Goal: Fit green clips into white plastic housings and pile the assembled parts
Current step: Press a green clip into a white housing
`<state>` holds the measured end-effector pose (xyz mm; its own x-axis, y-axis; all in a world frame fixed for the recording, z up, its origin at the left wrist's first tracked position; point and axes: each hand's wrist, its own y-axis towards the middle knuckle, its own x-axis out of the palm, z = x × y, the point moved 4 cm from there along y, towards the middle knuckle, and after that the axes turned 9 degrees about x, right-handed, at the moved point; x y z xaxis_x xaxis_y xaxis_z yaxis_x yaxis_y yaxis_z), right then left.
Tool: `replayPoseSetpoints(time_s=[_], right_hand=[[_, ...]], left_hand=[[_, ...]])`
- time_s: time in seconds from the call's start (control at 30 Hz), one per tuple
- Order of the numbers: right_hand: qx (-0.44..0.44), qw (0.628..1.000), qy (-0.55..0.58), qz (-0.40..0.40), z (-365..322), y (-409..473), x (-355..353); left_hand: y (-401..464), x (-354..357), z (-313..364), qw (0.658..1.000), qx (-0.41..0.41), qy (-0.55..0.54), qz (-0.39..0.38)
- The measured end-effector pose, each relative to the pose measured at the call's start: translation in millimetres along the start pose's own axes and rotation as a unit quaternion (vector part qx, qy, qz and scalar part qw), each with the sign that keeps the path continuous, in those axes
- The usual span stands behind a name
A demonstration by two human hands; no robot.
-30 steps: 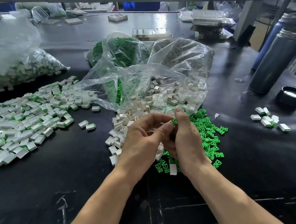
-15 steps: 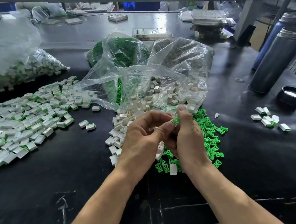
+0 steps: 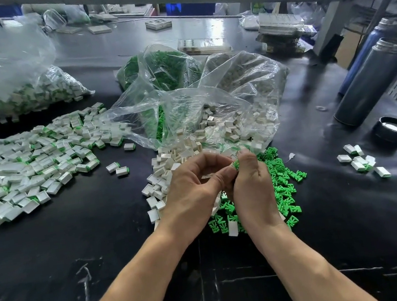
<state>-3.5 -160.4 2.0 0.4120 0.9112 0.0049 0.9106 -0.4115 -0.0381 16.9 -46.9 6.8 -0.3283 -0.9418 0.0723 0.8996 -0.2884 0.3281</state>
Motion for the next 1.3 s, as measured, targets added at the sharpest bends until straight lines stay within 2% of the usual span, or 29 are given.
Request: replayPoseSetpoints(time_s=[0.23,0.37,0.57,0.97,1.3], right_hand=[[-0.034,0.999,-0.004,0.020,-3.8,-3.2,5.4],[-0.008,0.998,0.051,-0.023,-3.0,-3.8,8.7],[0.020,0.996,0.084,-0.032,-0.6,-3.3,7.8],[0.024,0.998,0.064,-0.006,4.4,2.8,8.9],[-0.016,0.998,0.055,0.001,1.2,4.5,13.3]], left_hand=[[-0.6,-1.2,2.0,1.000,0.008,-0.005,0.008],[0.9,-2.0,2.4,1.000,0.015,-0.002,0.010],[0.9,-1.2,2.9,0.999,0.026,0.024,0.005],[0.2,0.8,1.8,0.999,0.024,0.041,0.008],[1.5,-0.4,1.5,0.998,0.034,0.042,0.023]])
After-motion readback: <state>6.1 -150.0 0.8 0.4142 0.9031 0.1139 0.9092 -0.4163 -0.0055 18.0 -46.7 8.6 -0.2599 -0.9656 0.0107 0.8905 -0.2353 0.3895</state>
